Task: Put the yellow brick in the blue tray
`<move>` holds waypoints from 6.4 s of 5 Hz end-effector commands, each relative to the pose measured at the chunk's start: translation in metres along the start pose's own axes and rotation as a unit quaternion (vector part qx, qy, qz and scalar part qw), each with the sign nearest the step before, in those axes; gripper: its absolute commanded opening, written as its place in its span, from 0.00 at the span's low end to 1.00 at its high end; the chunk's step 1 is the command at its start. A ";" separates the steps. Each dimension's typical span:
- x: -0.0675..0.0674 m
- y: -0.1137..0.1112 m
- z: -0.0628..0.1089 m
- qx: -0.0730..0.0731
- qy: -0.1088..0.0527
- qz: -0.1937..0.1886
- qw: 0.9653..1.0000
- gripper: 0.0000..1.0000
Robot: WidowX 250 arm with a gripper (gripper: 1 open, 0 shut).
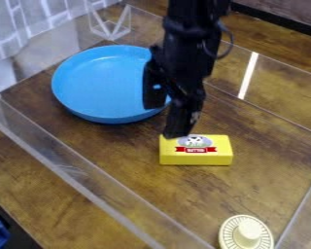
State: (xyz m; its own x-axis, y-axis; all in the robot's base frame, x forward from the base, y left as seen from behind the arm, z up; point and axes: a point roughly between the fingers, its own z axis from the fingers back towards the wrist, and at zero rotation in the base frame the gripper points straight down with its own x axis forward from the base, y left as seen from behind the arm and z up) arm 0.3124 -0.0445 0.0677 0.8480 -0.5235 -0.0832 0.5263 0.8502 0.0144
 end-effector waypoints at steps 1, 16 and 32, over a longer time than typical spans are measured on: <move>0.013 -0.005 -0.002 0.015 -0.025 -0.019 0.999 1.00; 0.061 0.008 -0.001 -0.021 -0.080 -0.026 0.996 0.00; 0.061 0.013 0.001 -0.040 -0.023 -0.025 0.999 0.00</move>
State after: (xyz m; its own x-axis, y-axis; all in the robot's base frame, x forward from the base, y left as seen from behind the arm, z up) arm 0.3607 -0.0716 0.0444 0.8085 -0.5813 -0.0922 0.5741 0.8134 -0.0937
